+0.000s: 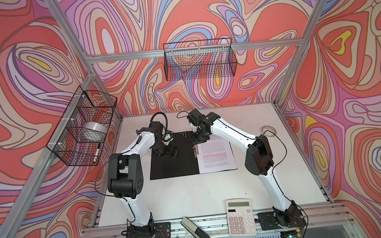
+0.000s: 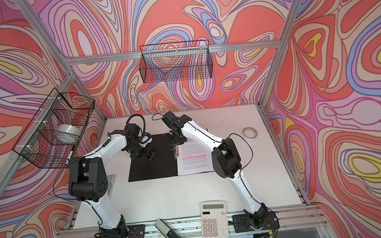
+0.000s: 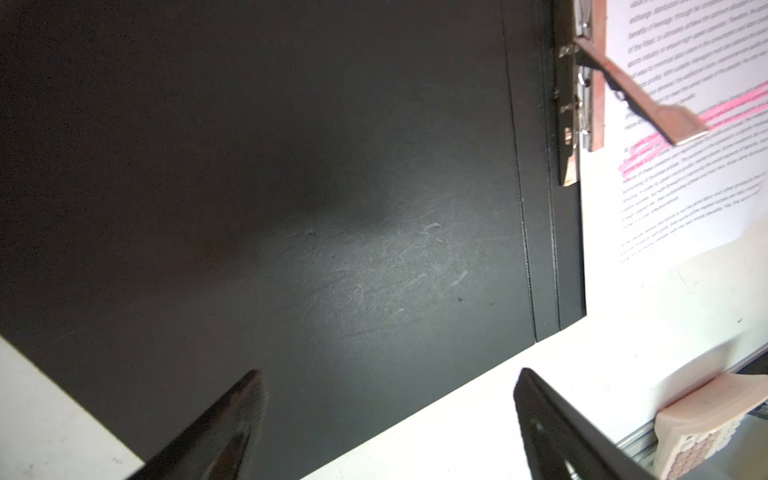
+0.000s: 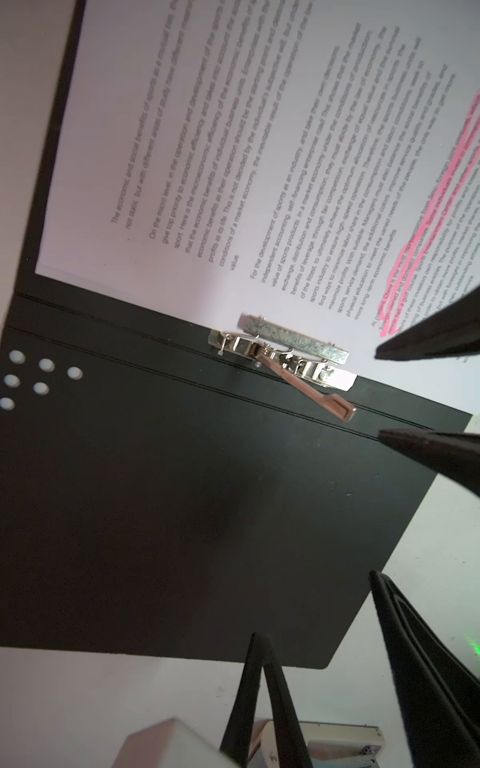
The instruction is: Put the files into the folder
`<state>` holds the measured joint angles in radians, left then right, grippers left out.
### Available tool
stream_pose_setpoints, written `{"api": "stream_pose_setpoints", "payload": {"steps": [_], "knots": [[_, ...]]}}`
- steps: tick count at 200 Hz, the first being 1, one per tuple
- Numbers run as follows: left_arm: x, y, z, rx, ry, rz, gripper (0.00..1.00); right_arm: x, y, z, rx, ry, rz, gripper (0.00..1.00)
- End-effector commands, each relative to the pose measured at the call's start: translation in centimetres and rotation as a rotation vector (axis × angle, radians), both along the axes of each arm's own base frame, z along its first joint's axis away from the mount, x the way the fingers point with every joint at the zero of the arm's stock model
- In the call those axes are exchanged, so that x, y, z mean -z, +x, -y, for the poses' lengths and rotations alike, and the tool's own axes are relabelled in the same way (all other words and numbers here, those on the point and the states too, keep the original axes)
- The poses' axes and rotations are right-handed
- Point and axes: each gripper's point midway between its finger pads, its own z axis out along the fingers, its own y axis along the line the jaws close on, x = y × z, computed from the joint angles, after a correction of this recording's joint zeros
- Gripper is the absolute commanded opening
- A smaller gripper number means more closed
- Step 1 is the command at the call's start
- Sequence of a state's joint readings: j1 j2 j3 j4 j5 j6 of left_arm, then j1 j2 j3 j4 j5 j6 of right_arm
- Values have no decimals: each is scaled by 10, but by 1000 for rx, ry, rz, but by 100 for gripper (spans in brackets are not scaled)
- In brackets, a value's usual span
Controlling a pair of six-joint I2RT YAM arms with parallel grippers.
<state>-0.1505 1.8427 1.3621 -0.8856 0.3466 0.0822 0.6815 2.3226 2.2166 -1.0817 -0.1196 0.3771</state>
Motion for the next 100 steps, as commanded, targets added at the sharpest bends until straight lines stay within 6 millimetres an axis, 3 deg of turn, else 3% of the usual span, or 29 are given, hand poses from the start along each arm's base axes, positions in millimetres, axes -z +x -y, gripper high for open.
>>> {"api": "stream_pose_setpoints", "payload": {"steps": [1, 100], "knots": [[8, -1, 2, 12, -14, -20, 93, 7, 2, -5, -22, 0, -9, 30], [14, 0, 2, 14, -16, -31, 93, 20, 2, -17, -55, 28, -40, 28]]}}
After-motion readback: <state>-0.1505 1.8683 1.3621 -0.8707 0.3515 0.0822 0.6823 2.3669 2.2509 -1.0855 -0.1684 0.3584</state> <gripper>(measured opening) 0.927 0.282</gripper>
